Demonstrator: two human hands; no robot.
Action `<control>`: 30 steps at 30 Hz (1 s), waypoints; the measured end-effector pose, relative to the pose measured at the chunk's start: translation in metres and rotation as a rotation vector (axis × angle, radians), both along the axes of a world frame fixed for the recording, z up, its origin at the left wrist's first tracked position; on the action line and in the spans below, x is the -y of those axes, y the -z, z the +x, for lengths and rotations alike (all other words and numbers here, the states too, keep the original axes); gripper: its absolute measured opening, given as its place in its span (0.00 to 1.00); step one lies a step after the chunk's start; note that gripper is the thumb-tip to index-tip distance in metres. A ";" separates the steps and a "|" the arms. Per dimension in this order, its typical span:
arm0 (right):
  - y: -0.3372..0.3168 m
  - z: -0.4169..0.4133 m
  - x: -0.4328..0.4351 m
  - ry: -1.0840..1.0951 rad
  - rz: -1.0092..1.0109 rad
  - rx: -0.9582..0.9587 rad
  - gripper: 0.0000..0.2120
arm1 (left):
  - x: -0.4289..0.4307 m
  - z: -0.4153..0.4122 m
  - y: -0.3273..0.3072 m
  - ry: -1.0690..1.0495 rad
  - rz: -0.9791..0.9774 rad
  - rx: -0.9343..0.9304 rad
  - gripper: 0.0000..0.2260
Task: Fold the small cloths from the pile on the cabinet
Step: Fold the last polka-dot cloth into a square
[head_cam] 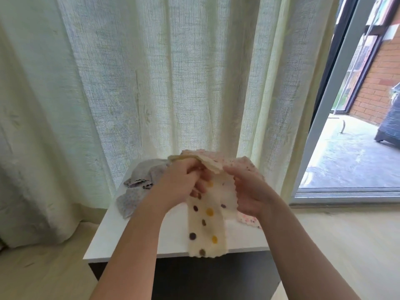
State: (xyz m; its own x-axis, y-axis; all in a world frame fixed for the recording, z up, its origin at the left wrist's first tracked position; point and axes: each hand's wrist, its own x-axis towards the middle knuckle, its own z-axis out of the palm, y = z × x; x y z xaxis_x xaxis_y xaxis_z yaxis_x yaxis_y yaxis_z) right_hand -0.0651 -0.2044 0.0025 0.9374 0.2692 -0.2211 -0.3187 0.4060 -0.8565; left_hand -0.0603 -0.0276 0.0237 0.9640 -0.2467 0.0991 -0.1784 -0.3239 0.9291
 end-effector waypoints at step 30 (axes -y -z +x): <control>0.006 -0.014 0.059 -0.436 -0.817 0.174 0.13 | -0.085 -0.018 0.024 -0.195 -0.052 -0.113 0.06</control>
State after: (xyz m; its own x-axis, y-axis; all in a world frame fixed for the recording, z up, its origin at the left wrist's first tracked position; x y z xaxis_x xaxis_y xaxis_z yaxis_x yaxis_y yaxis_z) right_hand -0.0788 -0.2637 -0.0033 0.8278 0.4278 -0.3630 -0.1419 -0.4663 -0.8732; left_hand -0.0785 0.0573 0.0002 0.9986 -0.0520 -0.0042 -0.0113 -0.2931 0.9560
